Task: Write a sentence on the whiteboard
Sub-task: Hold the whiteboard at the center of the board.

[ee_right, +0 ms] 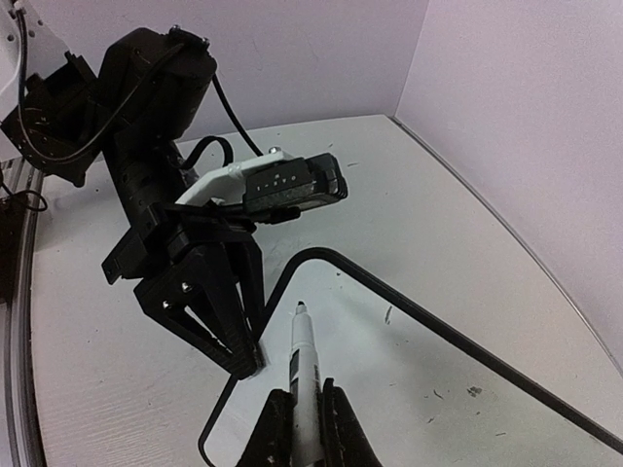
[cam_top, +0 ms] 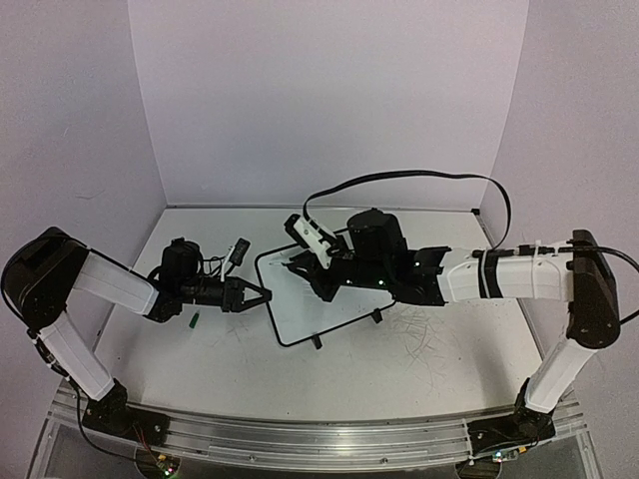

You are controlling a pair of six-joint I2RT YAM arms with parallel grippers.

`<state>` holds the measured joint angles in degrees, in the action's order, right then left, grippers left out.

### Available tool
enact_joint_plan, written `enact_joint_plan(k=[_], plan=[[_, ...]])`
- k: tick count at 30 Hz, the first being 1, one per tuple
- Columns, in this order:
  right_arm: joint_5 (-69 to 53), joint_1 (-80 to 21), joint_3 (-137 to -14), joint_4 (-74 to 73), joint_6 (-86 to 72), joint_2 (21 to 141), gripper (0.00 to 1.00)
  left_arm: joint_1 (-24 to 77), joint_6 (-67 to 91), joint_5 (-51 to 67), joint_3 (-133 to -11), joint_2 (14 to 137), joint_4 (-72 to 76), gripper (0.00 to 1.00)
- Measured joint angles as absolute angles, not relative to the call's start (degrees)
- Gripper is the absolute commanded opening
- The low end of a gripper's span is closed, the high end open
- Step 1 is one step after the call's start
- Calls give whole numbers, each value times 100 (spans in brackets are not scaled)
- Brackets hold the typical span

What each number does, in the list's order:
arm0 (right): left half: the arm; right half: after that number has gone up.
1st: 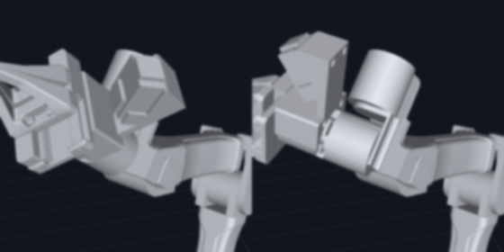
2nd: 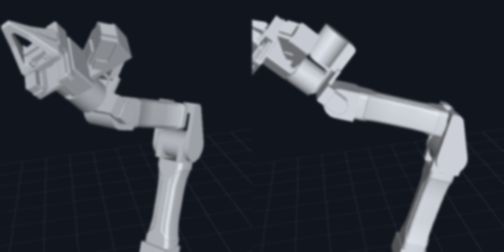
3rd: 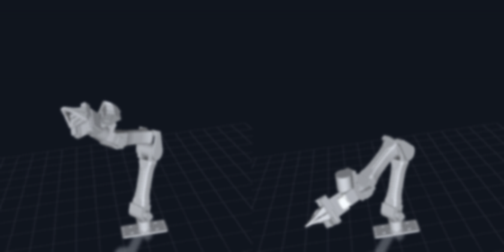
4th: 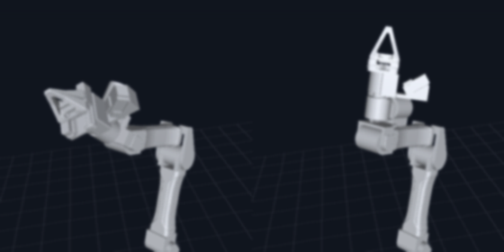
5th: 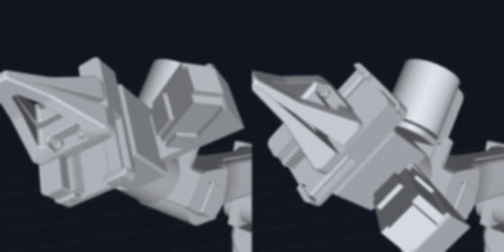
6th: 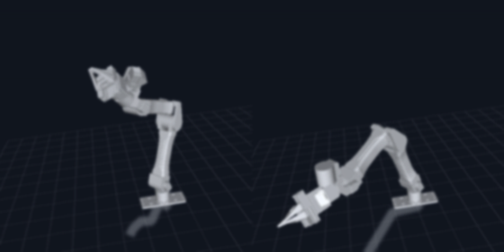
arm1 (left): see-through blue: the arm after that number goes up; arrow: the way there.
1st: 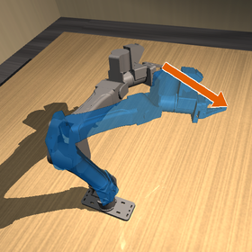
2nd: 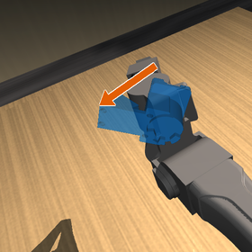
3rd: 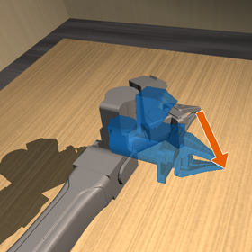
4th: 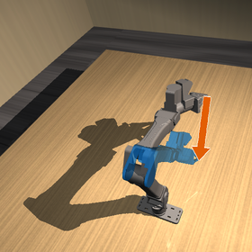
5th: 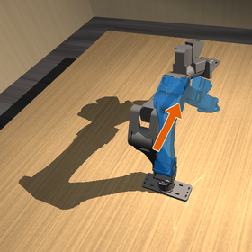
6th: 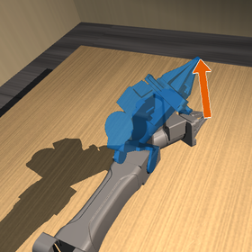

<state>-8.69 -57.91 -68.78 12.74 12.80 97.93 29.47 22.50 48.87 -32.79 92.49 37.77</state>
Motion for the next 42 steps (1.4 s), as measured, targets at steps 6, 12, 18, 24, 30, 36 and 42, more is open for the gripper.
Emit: enact_joint_plan(k=[6,12,18,24,30,36,42], plan=[[-857,-5802,-6890,1230,1280,9855,0,2960,2249,4888,-3364,9317,3810,7],[-835,-5843,-6938,1228,1298,9862,0,2980,2113,4841,-3420,9386,3938,0],[-699,-5857,-6997,1236,1306,9946,0,3013,2038,4815,-3415,9386,3940,0],[-606,-5859,-6997,1244,1347,9953,0,3035,1804,4725,-3295,9341,3969,0],[-630,-5861,-6997,1284,1396,9953,0,3041,1735,4685,-3286,9306,3964,0],[-632,-5881,-6997,1284,1416,9968,0,3044,1730,4678,-3286,9296,3955,0],[-581,-5892,-6997,1282,1417,10046,0,3044,1730,4676,-3286,9294,3953,0]])
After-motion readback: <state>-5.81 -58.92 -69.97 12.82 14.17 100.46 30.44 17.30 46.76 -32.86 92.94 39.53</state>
